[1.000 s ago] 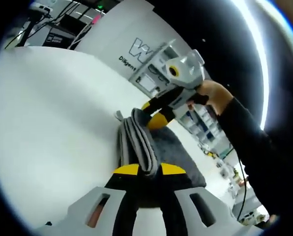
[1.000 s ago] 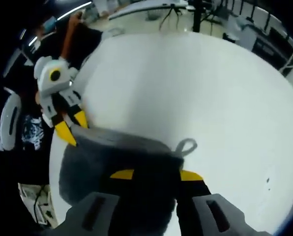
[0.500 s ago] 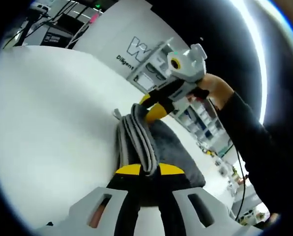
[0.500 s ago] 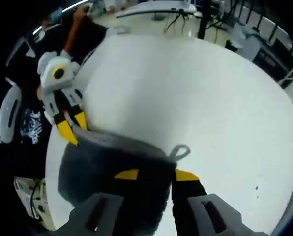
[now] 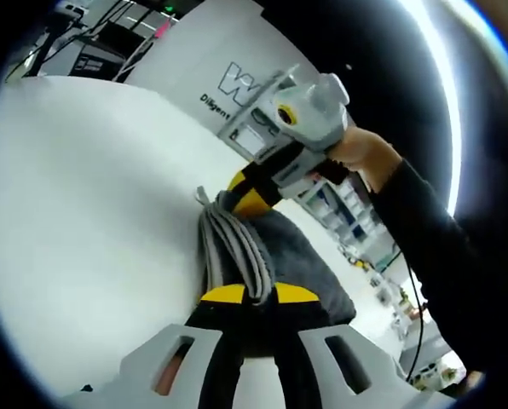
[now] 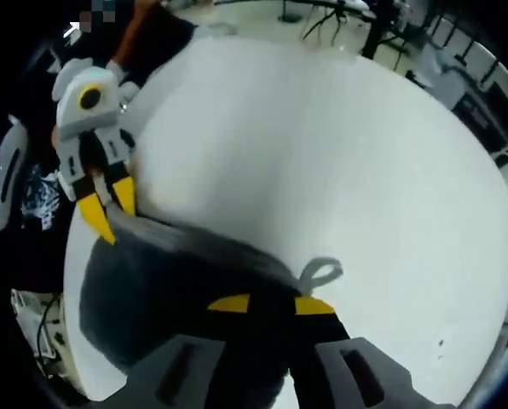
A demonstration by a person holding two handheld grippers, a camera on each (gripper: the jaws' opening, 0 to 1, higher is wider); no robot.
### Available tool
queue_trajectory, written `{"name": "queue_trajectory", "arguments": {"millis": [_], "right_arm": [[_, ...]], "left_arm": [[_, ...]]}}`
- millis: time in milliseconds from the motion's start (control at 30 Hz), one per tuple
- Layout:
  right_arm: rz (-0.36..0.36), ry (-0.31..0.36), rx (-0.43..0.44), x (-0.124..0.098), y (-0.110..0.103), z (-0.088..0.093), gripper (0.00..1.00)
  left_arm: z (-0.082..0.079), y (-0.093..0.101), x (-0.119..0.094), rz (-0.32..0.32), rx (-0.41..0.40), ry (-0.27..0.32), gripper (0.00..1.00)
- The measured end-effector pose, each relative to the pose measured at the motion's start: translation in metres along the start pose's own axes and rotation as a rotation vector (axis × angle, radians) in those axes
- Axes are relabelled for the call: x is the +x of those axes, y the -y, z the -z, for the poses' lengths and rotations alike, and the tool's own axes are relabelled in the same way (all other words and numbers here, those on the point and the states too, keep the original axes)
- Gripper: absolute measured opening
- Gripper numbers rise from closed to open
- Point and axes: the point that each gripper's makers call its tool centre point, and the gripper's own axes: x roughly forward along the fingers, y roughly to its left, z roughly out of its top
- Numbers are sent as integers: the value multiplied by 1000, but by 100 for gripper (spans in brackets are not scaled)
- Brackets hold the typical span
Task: Open the folded towel by lifting each exposed corner and separating the folded layers until the towel lies flat within the target outline without major curled edges
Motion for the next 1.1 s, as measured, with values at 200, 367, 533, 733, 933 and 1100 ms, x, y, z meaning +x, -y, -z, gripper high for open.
{"name": "queue_trajectory", "arguments": {"millis": [200,367,533,733,933,1100], "right_arm": [[20,28,-4,-5,-5,-1,3],[37,61,-7,-12,-10,-1,3],[57,88,-13,-20,-13,-2,3],[92,128,-18,-34,-18,-3,4],[143,162,-17,-54,-16,-1,4],[169,186,-5,-68,-17,4,4]], "left_arm": [[-3,4,1,21,0,14,8],[-6,11,1,44,4,29,7],[-11,18,0,65,12,38,6],[-21,40,-2,108,59,57,6],[-27,60,-1,143,102,61,6],[-24,76,0,169,133,60,6]]}}
